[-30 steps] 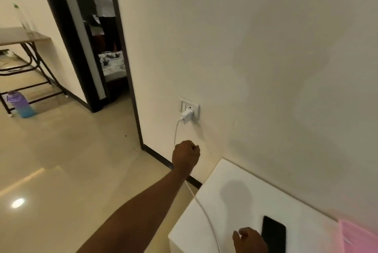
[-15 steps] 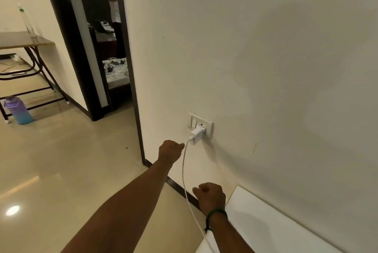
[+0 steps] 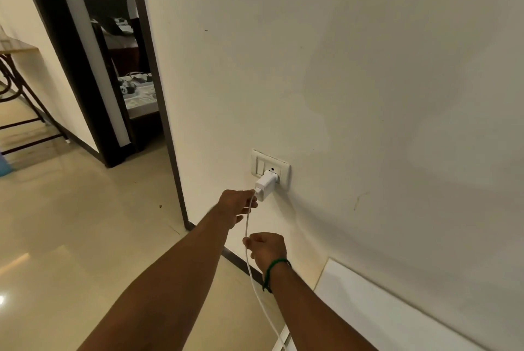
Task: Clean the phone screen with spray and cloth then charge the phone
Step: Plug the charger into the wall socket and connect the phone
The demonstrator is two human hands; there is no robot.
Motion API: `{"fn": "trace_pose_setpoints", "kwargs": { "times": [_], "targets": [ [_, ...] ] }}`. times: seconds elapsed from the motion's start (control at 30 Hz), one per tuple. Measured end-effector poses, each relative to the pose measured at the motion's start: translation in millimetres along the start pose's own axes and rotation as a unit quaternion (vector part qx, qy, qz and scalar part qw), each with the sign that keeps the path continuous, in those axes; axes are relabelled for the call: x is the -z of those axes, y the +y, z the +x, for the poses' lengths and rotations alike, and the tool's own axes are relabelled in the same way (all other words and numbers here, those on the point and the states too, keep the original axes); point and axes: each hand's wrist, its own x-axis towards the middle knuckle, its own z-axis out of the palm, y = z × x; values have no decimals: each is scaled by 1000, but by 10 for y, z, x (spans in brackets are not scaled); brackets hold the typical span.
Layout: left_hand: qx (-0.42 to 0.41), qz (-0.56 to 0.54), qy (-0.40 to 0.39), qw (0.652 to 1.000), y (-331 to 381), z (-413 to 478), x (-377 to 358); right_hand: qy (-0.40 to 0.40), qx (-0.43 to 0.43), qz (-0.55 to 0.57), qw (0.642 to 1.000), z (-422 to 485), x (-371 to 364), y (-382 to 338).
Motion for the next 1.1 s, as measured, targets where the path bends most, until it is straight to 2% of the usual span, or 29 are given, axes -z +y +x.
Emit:
{"fn": "trace_pose_setpoints", "kwargs": {
  "times": [0.33,0.6,1.1],
  "targets": [
    [4,-37,16,999,42,-38,-95,44,-3,-15,999,56,-83,-23],
    [3,-51,24,998,47,-33,-113,34,-28,-18,999,65,-218,-53],
    [4,-63,47,997,23,49,-179,15,7,-24,1000,-40,-157,-75]
  ]
}}
